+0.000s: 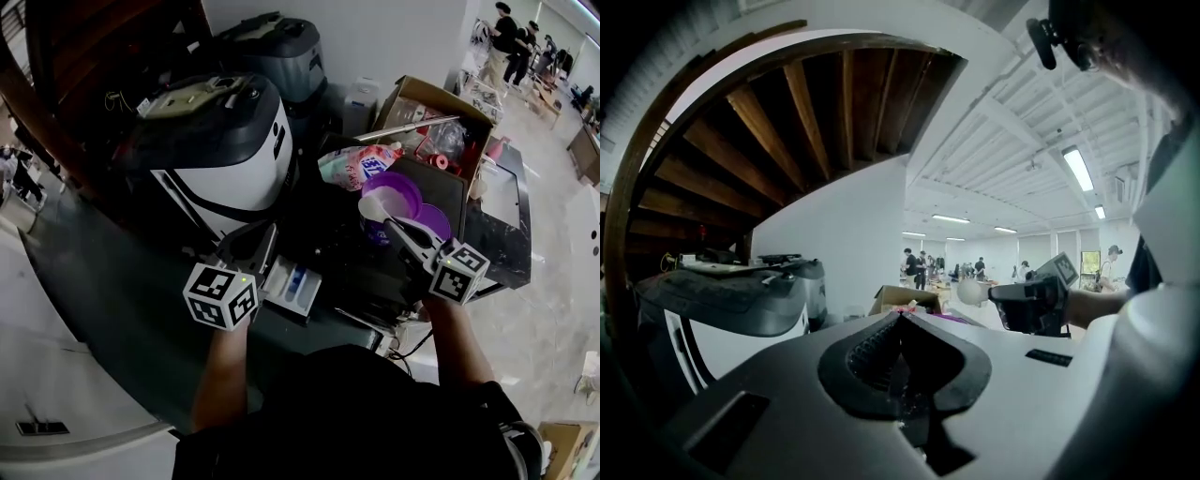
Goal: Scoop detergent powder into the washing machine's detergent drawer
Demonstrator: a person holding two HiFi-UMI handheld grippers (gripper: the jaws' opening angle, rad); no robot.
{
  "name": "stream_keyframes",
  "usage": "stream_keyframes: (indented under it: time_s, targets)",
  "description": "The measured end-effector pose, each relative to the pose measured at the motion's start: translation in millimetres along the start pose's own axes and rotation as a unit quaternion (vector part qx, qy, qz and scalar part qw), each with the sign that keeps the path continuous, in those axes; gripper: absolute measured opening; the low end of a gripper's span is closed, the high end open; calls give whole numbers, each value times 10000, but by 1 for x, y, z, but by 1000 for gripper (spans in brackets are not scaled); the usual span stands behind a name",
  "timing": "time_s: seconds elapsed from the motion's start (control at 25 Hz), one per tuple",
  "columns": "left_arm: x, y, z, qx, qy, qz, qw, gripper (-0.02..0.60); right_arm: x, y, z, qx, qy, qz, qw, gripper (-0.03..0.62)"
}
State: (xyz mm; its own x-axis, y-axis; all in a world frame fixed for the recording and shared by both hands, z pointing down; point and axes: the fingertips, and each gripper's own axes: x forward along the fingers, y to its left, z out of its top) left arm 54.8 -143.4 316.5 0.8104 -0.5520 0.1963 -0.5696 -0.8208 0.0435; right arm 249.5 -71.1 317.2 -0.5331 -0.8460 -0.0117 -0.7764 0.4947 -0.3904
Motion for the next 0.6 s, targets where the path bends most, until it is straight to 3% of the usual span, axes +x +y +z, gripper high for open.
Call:
stream_keyframes:
  time_s: [0.2,0.6]
  targets:
    - [-7,1,9,21,-139,83,9999,9,-12,12,15,-291,-362,43,9989,21]
    - [-7,3,-5,-19,-56,167,9998,8,-8,17,7,-507,-295,100,9982,20]
